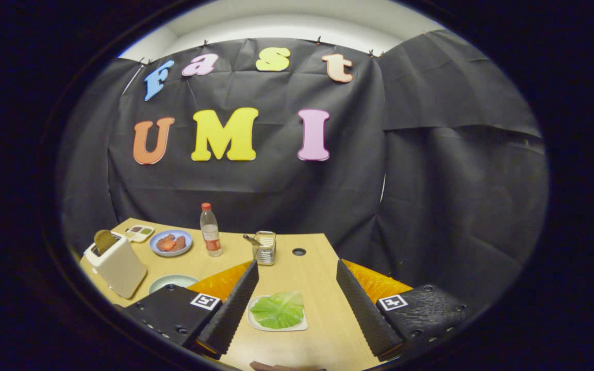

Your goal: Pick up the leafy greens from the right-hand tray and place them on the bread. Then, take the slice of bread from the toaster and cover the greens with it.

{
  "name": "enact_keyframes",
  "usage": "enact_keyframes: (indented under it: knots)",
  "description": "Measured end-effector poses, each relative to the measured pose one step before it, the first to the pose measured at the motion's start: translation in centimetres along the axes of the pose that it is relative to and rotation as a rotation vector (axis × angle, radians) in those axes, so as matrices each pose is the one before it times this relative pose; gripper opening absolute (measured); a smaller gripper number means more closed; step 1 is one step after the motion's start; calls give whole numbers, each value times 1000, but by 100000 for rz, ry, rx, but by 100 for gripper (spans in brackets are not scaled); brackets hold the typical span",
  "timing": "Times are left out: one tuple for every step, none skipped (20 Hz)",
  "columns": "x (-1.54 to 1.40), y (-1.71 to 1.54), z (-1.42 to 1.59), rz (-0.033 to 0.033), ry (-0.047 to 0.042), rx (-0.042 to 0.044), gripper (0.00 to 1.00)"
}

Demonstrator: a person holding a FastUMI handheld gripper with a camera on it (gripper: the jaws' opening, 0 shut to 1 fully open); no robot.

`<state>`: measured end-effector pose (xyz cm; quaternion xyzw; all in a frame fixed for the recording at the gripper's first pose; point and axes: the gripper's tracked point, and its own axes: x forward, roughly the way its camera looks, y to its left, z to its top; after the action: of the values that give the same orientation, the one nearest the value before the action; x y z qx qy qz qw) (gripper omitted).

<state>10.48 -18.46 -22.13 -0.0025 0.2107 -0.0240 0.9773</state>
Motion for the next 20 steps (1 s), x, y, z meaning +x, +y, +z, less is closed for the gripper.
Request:
enact_keyframes:
  knots:
    - [1473, -336, -1486, 1189, 4094, 772, 95]
    - [1507, -476, -1613, 775, 4488, 1138, 96]
    - [1653, -525, -1447, 466, 4136, 524, 95]
    - [1650, -570, -1296, -360, 3679, 581, 95]
    - [1449, -595, -1140, -289, 3381, 919, 96]
    - [1509, -367, -897, 301, 3196, 934, 96]
    - [1544, -202, -732, 455, 3194, 966, 96]
    - [1412, 24, -703, 485, 3153, 714, 96]
    - [1297, -107, -545, 322, 3358, -24, 96]
    - [1209, -21, -495, 659, 2721, -392, 97]
    - [1164, 247, -135, 946, 1478, -1362, 97]
    - [933, 272, -286, 468, 1624, -1841, 97]
    - [1017, 271, -191, 814, 1844, -1045, 96]
    - [846, 335, -252, 1130, 2223, -485, 96]
    - [885, 345, -202, 795, 2097, -1341, 96]
    - [875, 416, -324, 875, 2159, -1688, 95]
    - [760, 364, -180, 519, 2493, -1470, 93]
    - [837, 169, -238, -354, 2583, -779, 93]
    - [522, 64, -280, -821, 2900, -1250, 88]
    - [556, -70, -360, -845, 1770, -1515, 83]
